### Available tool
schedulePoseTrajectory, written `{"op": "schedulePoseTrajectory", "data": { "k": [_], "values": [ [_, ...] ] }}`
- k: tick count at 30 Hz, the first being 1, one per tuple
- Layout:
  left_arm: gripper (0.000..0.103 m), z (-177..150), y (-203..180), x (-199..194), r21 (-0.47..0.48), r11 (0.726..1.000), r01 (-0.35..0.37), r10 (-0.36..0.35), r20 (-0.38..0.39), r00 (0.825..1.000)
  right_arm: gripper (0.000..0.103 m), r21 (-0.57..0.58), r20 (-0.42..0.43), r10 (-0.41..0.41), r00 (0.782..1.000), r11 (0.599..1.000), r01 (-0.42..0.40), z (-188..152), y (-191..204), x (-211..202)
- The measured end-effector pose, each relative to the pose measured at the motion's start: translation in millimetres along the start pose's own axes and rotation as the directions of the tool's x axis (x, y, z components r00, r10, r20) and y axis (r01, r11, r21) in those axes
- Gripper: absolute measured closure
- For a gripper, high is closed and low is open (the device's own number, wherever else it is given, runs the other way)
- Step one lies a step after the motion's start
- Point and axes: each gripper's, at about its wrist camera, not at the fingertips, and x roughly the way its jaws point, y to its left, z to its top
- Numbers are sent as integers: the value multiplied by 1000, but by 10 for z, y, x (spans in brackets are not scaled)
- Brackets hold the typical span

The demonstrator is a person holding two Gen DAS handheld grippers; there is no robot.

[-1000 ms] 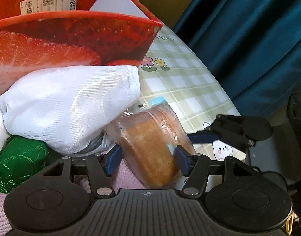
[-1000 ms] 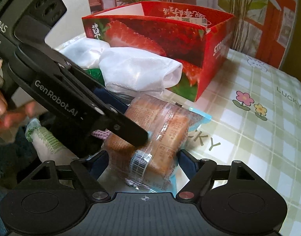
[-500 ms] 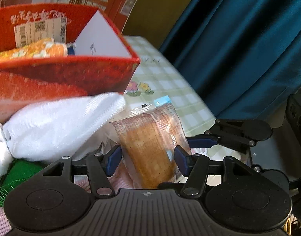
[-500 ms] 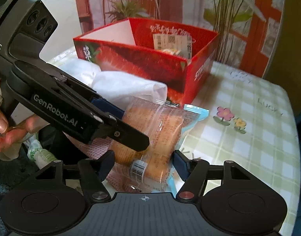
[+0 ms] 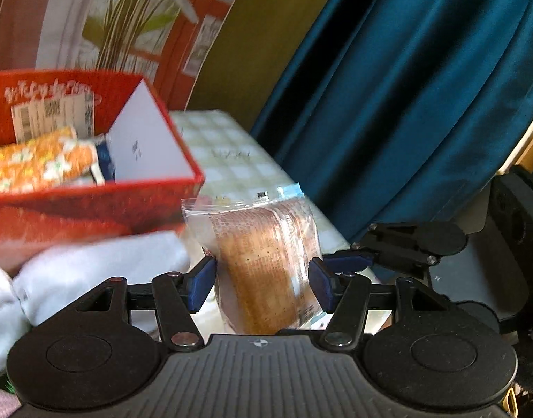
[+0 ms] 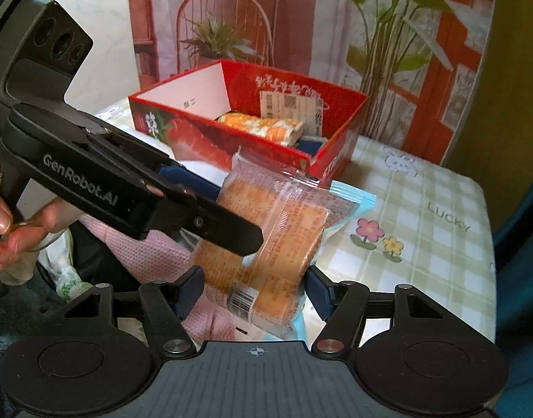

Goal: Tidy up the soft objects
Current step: 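Lift the wrapped bread loaf with both grippers toward the red box, then carry the bread loaf with both grippers and lower it into the red box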

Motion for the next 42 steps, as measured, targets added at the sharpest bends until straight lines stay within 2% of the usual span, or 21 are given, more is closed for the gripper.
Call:
{"op": "schedulePoseTrajectory", "data": {
  "k": [9,16,29,37,42],
  "values": [
    [42,233,4,-323,35,999,-8,4,109,994,44,-27,58,-3,998,1000,4,331,42,-104],
    [42,374,216,-447,4,1000,-23,22,160,987,46,-48,106,3,994,999,2,669,66,-38],
    [42,490,508,-541,-39,999,-34,42,200,979,46,-71,137,-3,991,997,13,1097,79,217],
    [42,643,775,-617,-93,993,-68,89,237,968,47,-106,151,21,988,994,-5,1396,164,488],
    [42,777,966,-605,-119,987,-106,132,246,960,51,-75,172,40,984,997,-28,1589,121,751]
  ]
}}
